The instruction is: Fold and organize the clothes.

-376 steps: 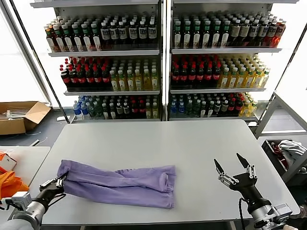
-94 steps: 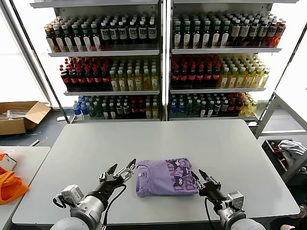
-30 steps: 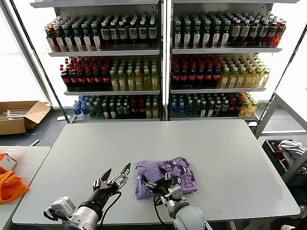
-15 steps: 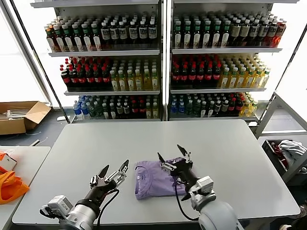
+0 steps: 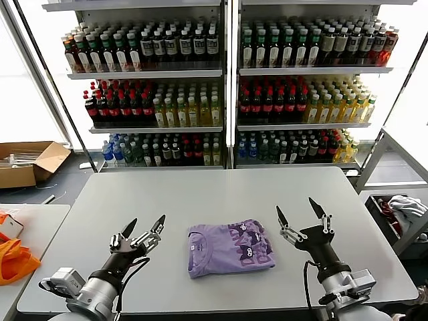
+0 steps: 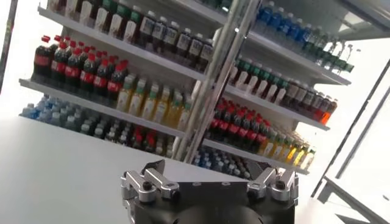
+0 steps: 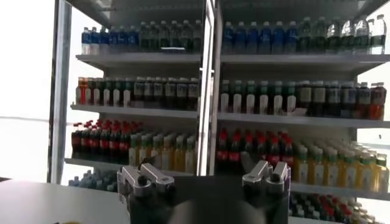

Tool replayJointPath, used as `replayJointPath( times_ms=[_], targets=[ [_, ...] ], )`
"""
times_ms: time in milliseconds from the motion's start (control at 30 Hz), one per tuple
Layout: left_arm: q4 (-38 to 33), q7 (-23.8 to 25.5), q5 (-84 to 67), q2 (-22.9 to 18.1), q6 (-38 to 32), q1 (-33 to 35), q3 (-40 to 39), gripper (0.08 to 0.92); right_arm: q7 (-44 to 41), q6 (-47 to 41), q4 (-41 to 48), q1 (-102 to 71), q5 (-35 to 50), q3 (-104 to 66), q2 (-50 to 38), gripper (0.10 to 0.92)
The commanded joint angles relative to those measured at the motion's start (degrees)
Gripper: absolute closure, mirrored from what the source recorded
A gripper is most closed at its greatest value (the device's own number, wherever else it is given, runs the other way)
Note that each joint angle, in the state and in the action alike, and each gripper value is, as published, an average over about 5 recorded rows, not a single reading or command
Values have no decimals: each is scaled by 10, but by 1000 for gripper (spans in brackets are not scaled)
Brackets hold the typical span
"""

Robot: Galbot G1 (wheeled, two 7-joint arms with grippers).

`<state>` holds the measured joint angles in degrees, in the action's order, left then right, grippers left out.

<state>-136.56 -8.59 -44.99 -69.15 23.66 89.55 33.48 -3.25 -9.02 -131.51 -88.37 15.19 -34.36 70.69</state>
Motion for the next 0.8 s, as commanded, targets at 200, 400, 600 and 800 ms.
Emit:
replayJointPath(
  times_ms=[200, 400, 600, 800],
  targets=[
    [13, 122, 17, -8, -16, 7, 130, 177, -26, 60, -21, -85, -9, -91, 34, 203],
    [15, 131, 18, -7, -20, 6, 136, 177, -27, 69, -19, -95, -10, -95, 43, 203],
    [20, 136, 29, -8, -25, 7, 138, 177, -33, 86, -25, -114, -13, -100, 46, 203],
    [27, 134, 30, -12, -26, 6, 141, 177, -41, 100, -31, -123, -7, -102, 52, 203]
  ],
)
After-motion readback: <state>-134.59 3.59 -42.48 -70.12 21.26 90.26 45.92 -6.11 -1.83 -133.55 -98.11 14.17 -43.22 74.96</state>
